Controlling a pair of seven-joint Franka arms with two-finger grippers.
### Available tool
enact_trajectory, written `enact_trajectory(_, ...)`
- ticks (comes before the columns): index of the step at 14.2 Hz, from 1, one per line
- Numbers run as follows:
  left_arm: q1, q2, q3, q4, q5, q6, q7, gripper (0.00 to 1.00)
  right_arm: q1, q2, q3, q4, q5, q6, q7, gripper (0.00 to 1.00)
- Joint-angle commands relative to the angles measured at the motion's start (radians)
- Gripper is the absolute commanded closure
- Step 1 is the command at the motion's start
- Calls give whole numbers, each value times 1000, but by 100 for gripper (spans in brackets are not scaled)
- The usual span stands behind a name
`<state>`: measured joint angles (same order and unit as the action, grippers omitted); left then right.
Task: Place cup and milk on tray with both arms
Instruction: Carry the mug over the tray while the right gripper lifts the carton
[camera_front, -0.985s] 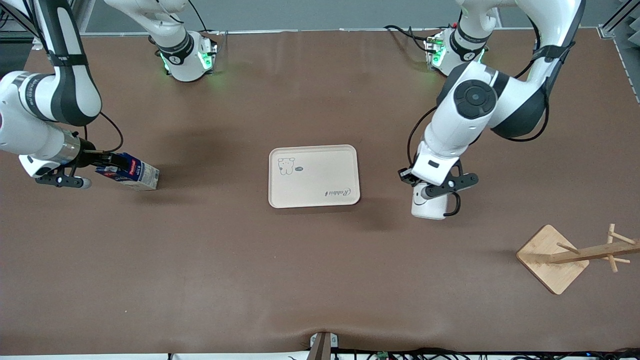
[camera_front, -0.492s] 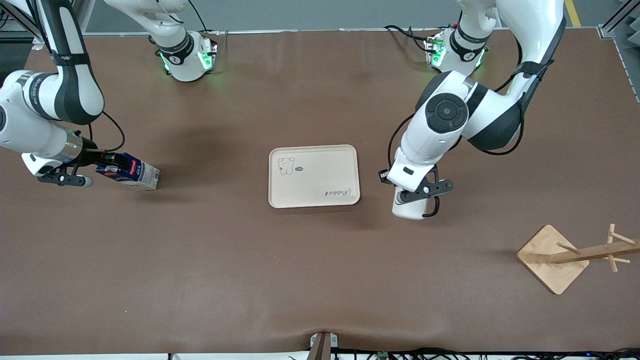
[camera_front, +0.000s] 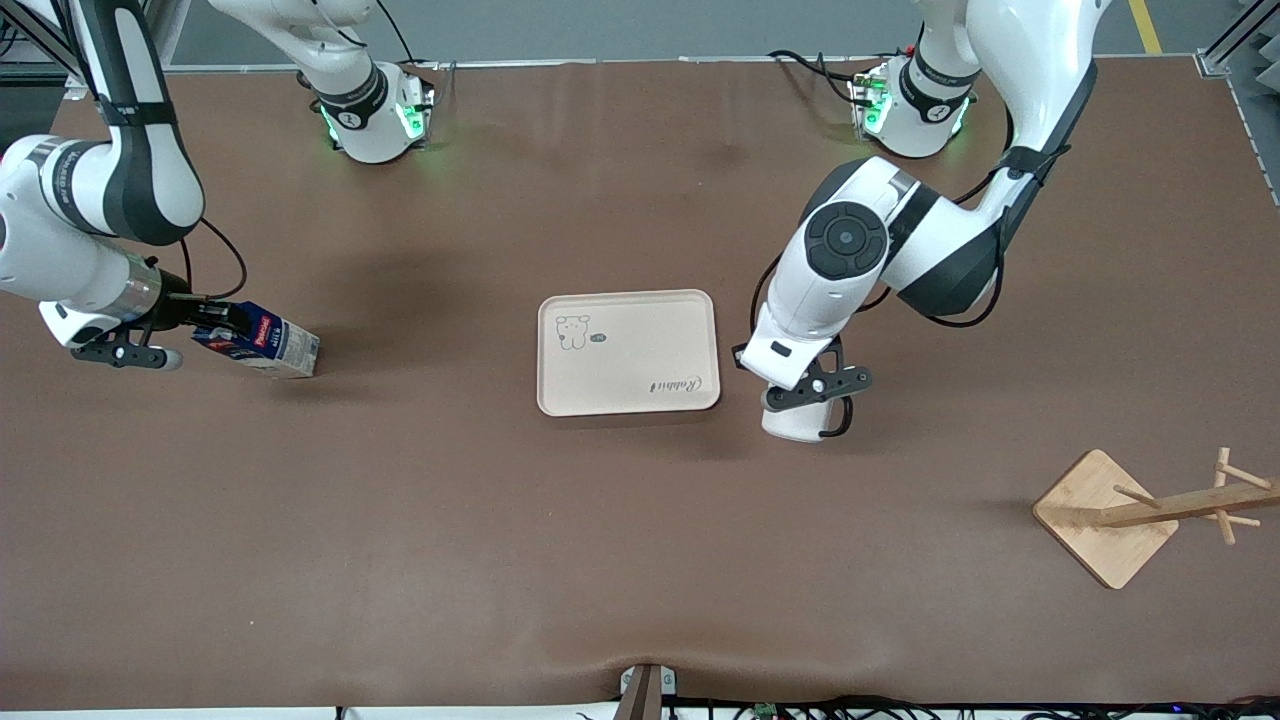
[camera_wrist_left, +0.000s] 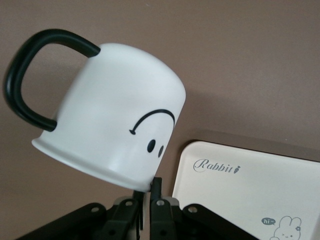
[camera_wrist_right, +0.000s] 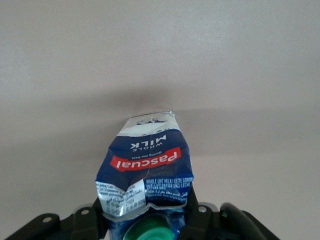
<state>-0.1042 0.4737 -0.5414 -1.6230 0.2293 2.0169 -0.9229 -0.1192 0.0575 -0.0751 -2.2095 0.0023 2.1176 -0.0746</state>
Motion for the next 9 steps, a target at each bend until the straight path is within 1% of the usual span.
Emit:
enact_trajectory(1,-26,29,6,55,25,-47,-19,100,-27,-21,14,-7,-4,-13,-33,100)
enact_trajectory(3,-26,51,5,60,15,-49,-24,100,-27,-21,14,1,-4,-18,-34,100)
enact_trajectory(5,-67,97,5,100,4,-62,-86,100,-27,-18,14,27,-2,-47,-34,100)
enact_trajectory(7,-95,147,1,158,-7,-116,-180,100,-27,-15,14,51,-1,-65,-34,100)
enact_trajectory(9,-130,169,1,178,-89,-127,-252,100,-27,-13,14,59,-1,-71,-34,100)
